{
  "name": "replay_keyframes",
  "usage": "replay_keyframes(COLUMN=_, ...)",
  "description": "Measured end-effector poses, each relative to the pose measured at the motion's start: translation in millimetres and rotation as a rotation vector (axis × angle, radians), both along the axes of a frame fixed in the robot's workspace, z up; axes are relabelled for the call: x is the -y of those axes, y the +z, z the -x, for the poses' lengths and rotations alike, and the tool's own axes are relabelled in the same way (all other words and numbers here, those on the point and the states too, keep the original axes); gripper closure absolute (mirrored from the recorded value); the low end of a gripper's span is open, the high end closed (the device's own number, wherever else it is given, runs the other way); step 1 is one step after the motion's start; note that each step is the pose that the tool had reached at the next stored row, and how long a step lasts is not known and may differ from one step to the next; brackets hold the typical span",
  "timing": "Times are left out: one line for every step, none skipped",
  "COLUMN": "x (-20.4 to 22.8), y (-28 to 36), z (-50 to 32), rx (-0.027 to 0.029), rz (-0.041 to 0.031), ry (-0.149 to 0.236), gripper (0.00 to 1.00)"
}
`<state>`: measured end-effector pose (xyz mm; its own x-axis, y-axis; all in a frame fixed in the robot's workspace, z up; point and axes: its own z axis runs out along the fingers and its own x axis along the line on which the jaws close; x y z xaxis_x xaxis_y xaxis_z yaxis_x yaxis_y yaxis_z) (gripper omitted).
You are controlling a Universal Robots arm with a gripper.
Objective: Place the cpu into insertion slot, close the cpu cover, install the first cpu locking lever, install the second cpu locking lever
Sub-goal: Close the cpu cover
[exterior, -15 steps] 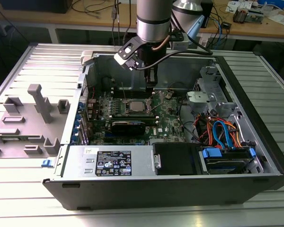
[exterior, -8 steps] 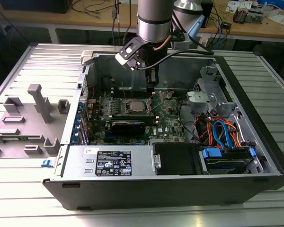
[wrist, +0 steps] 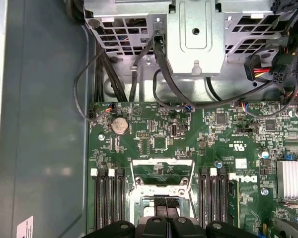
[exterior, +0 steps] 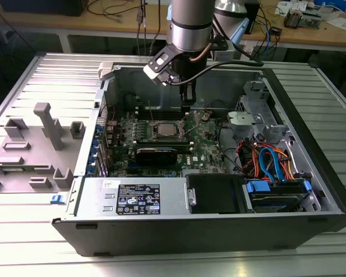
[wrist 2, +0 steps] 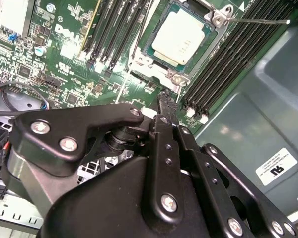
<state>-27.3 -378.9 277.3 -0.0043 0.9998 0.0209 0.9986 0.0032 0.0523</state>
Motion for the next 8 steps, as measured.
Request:
replay_keyframes(x=0.0, y=0.0, z=-0.2, rx=0.0, rz=0.0, ry=0.0, gripper=0.89)
replay_keyframes(x=0.0, y=0.0, z=-0.9, rx=-0.0001, rz=0.0001, ry=0.0, gripper=0.89)
replay_keyframes(x=0.0, y=0.0, z=-1.7, rx=-0.0001, rz=0.0, ry=0.0, gripper=0.89)
replay_keyframes(x=0.0, y=0.0, z=-2.2, rx=0.0, rz=0.0, ry=0.0, gripper=0.89)
replay_keyframes(x=0.0, y=0.0, z=-2.6, rx=-0.0001, rz=0.0001, ry=0.0, gripper=0.89)
replay_keyframes(x=-0.1, y=0.0, z=-2.7, rx=0.0, rz=0.0001, ry=0.0, gripper=0.89)
replay_keyframes(x=0.0, y=0.0, z=-3.0, rx=0.0, rz=0.0, ry=0.0, gripper=0.89)
replay_keyframes(x=-0.1, y=0.0, z=-3.3, rx=-0.0001, rz=0.0, ry=0.0, gripper=0.89)
